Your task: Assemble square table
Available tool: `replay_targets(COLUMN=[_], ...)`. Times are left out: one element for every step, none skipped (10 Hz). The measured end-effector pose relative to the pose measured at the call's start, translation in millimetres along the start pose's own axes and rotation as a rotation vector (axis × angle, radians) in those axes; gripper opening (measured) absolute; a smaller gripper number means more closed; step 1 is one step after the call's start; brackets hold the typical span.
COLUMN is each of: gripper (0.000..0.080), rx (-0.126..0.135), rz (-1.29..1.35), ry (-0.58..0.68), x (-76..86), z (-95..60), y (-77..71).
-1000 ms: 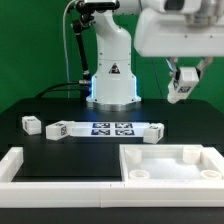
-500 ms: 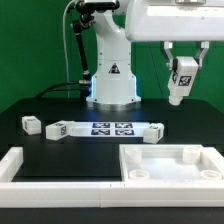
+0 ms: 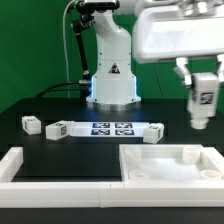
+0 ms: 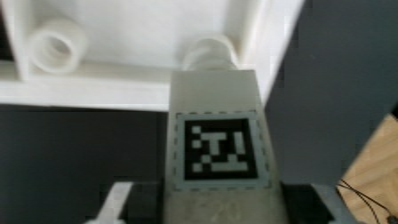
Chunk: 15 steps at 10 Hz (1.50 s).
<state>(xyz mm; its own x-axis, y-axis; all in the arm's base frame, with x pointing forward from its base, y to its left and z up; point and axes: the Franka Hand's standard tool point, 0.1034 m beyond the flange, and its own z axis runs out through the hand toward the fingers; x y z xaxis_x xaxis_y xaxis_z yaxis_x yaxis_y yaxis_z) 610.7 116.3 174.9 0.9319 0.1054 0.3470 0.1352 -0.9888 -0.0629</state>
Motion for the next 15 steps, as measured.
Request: replay_targets(gripper=[0.0291,0.0291,0.0291,0.0291,0.0291,0.0291,0.0291,0.0291,0.0291,0.0291,0.0291,0.0291,0.0291,0.0291,0.0291], rx=[-0.001,-0.001,-0.001,-0.001,-0.001,-0.004,-0.003,0.0,-0.001,-0.001,-0.002,-0.003,-0.004,-0.005,-0.004], rz=[-0.002,-0.002,-0.002,-0.004,-0.009,-0.01,-0.002,0.001,0.002,0.005,0.008,0.008,0.011,0.013,0.013], ry=[0.001,-0.001,0.0,0.027,0.077,0.065,0.1,0.126,0.122,0.125,0.131,0.132,0.132,0.132,0.128], x=[-2.3,-2.9,-2.9,-3.3,-19.2,-28.8,-22.0,-19.5,-20.0,-15.8,-10.4,-7.5,-5.4,-3.9,-4.2], z=[1.5,1.9,1.9,3.3,10.7,18.1,22.1,29.2,33.9,36.5,38.3,41.5,45.5,48.3,52.8], y=[1.8,1.6,1.4,0.5,-0.5,2.9,4.3,2.5,3.5,4.9,6.4,8.2,11.1,12.1,12.2])
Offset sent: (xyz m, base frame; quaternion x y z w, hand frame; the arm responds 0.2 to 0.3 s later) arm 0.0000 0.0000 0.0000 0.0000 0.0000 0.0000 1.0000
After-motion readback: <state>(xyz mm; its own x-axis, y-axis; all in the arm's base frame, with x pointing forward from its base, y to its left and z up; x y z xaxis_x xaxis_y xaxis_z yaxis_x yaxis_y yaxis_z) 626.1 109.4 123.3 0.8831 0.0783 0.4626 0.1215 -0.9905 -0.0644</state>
